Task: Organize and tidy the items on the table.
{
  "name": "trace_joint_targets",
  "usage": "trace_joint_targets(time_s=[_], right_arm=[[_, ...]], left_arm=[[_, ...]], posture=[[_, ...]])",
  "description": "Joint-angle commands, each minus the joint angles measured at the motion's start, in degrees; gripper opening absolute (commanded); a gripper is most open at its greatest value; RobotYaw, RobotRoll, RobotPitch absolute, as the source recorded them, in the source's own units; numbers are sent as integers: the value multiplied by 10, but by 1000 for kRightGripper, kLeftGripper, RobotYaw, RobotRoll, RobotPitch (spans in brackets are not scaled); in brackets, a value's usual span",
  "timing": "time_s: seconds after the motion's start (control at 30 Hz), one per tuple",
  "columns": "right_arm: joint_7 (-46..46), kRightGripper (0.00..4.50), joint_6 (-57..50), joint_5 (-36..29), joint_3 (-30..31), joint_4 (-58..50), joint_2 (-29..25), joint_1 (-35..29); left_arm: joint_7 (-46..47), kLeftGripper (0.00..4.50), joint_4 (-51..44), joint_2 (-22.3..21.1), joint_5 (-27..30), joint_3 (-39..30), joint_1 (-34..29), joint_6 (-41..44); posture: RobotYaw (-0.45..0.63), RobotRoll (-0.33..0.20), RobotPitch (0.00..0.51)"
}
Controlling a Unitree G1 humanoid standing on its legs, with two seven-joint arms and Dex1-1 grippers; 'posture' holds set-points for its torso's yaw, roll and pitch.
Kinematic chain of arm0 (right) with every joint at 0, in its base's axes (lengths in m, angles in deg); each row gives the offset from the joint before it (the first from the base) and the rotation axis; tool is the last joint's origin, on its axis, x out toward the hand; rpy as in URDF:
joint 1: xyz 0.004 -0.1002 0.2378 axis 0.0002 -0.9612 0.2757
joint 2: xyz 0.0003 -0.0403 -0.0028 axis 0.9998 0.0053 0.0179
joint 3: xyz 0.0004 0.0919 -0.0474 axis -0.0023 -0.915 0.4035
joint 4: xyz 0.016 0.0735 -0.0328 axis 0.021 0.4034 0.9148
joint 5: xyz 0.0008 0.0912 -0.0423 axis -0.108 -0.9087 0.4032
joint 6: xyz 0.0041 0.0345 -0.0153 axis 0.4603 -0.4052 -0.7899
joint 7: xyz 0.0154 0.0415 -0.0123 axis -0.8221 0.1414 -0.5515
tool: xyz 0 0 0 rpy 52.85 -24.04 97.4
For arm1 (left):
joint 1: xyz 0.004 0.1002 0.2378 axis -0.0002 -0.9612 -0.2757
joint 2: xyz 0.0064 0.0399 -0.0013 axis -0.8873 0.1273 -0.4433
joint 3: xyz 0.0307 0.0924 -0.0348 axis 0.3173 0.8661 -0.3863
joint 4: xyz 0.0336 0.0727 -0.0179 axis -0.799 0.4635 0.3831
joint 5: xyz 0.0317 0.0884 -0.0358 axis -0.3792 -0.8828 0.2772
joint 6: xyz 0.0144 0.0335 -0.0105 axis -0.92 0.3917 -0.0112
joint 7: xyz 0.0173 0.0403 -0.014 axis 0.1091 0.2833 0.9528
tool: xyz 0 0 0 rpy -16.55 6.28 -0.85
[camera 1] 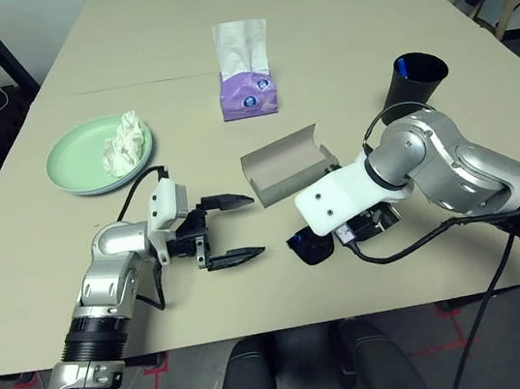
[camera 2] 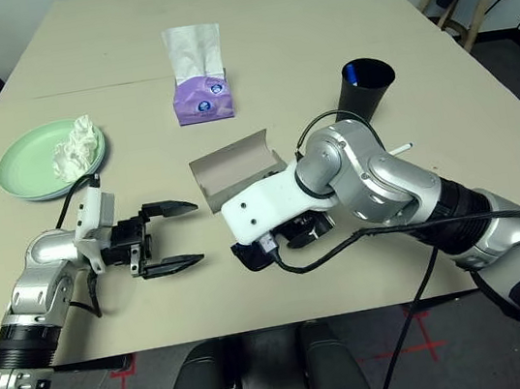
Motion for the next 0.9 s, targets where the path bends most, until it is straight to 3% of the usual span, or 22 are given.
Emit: trace_joint_targets(time_s=[0.03,0.67,0.77,0.9], right_arm=[[-5,4500,-2,8,7,3,7,-7],[-9,4500,12,23,10,20,22,-14],[-10,3892,18,24,9,21,24,-15],[-13,2429,23,23,7,22,26,-15]], left_arm=[[1,4486,-18,-1,4,8,-10,2],[14,4486,-34,-5,2,4,-23,-3],[17,4500,-37,-5,3,4,-25,-1],[19,4500,-40,-5,4,5,-25,1]], posture=[[122,0,164],[137,0,161],[139,0,160],[140,0,158]])
